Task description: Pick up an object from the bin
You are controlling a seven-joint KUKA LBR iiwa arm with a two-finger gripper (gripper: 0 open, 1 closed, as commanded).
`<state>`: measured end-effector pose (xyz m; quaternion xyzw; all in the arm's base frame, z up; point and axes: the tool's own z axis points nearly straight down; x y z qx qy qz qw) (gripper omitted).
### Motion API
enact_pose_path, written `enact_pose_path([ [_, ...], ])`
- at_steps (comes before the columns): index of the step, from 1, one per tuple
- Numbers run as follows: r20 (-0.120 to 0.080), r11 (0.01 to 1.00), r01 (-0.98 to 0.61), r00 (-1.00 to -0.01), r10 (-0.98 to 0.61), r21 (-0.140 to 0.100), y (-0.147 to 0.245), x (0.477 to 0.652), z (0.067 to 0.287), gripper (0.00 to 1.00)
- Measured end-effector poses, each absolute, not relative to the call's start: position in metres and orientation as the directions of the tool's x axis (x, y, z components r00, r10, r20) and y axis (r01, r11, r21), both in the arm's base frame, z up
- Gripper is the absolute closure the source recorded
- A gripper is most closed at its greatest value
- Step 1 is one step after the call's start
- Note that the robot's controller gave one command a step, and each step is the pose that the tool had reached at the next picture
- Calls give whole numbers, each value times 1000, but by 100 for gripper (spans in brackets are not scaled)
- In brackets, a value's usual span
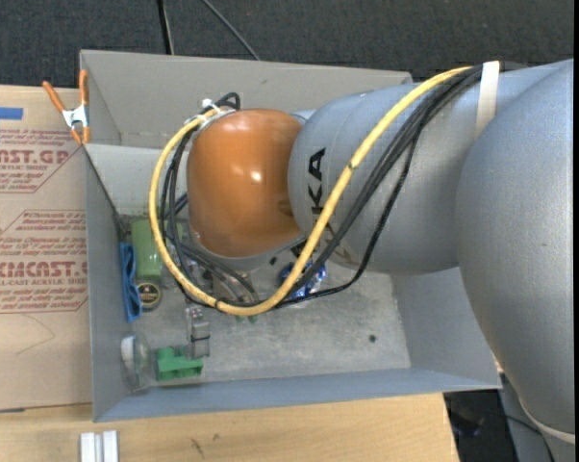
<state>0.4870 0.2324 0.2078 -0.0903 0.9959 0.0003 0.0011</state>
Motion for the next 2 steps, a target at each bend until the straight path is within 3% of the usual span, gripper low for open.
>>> enact_pose_path([
  [1,2,879,-476,-879,-476,0,220,481,89,0],
  [2,-4,879,-476,-879,-476,1,222,483,92,100],
])
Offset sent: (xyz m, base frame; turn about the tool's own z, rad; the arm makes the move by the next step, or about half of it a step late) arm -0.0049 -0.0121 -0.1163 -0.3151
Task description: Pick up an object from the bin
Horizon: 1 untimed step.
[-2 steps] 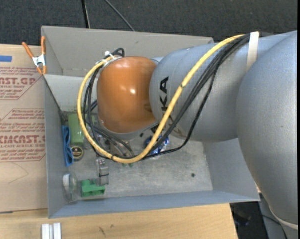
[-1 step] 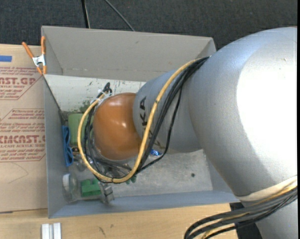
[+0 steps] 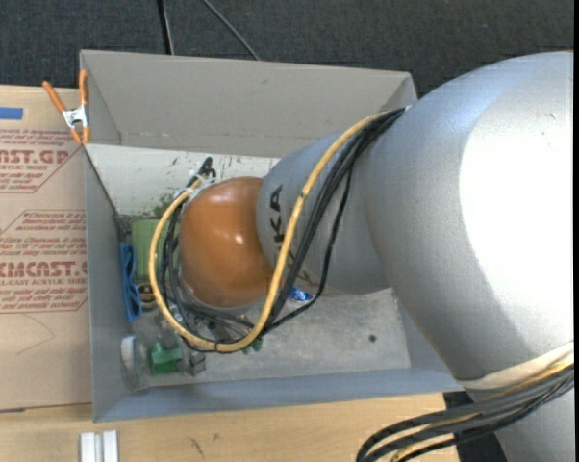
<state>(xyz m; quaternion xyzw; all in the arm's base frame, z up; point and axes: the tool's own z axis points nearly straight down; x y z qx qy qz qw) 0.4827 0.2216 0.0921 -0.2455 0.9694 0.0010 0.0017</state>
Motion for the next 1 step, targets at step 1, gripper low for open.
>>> enact_pose_path([
  [1,-12,874,-486,-874,-486,-2,187,524,275,100],
])
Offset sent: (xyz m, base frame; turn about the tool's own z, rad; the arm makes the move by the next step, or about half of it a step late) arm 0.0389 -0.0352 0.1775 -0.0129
